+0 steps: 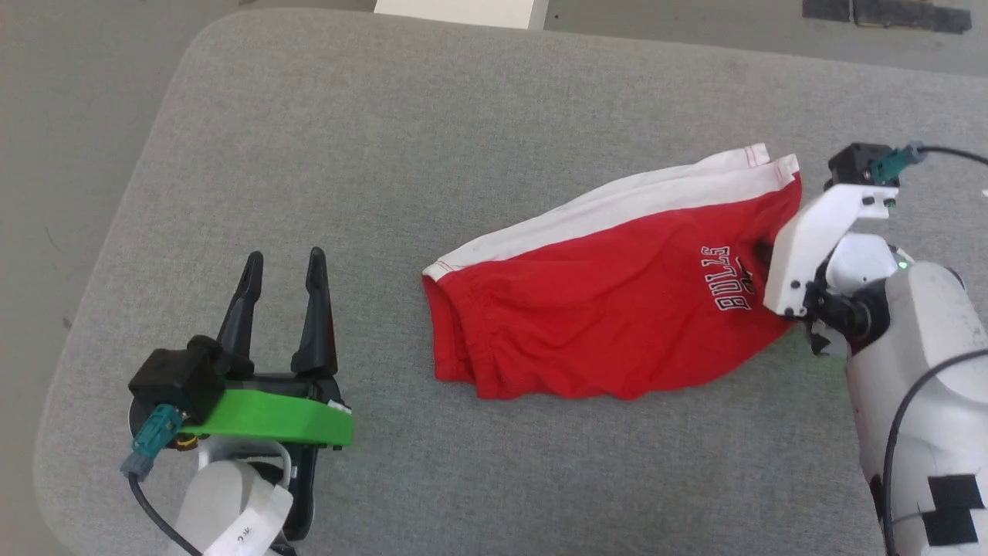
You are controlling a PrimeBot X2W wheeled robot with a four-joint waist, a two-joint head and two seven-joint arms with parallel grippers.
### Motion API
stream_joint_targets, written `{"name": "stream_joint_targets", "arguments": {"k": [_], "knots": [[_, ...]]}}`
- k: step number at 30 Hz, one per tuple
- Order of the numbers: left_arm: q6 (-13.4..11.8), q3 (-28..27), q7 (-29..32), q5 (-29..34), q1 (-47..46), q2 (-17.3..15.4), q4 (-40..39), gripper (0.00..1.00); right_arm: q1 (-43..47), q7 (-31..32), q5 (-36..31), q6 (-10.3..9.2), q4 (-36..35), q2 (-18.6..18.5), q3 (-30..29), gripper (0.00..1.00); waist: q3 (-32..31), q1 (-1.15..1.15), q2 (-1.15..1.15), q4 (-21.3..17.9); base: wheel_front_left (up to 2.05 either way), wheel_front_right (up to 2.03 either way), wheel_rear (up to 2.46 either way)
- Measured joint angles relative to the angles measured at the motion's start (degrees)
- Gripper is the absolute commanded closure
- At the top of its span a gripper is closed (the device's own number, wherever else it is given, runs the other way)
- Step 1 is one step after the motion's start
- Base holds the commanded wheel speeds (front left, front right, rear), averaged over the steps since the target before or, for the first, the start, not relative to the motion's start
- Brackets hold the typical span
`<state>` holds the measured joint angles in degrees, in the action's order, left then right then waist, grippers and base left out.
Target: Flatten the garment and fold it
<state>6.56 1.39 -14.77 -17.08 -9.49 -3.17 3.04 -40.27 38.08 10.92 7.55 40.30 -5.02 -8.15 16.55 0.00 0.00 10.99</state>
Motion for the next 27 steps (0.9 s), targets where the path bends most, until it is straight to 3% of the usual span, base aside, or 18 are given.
{"name": "stream_joint_targets", "arguments": {"k": [11,19,23,27], "knots": [[0.0,0.2,0.0,0.0,1.9,0.1,1.0,0.0,9.0,-6.7,0.8,0.01,-6.3,-4.6,-5.5,1.0,-3.6,0.0,0.0,-1.3,0.0,0.0,0.0],[0.0,0.3,0.0,0.6,3.7,0.1,1.3,0.0,16.8,-8.7,-7.3,0.01,-14.2,-8.7,-13.2,1.0,-6.0,0.0,0.0,-3.5,0.0,0.0,0.0],[0.0,0.5,0.0,0.9,3.8,0.1,1.3,0.0,18.4,-8.6,-10.3,0.01,-19.4,-9.0,-12.5,1.0,-6.4,0.0,0.0,-4.6,0.0,0.0,0.0],[0.0,0.9,0.0,1.0,3.8,0.1,1.3,0.0,18.8,-7.2,-11.6,0.01,-26.2,-9.0,-7.5,1.0,-6.6,0.0,0.0,-5.1,0.0,0.0,0.0]]}}
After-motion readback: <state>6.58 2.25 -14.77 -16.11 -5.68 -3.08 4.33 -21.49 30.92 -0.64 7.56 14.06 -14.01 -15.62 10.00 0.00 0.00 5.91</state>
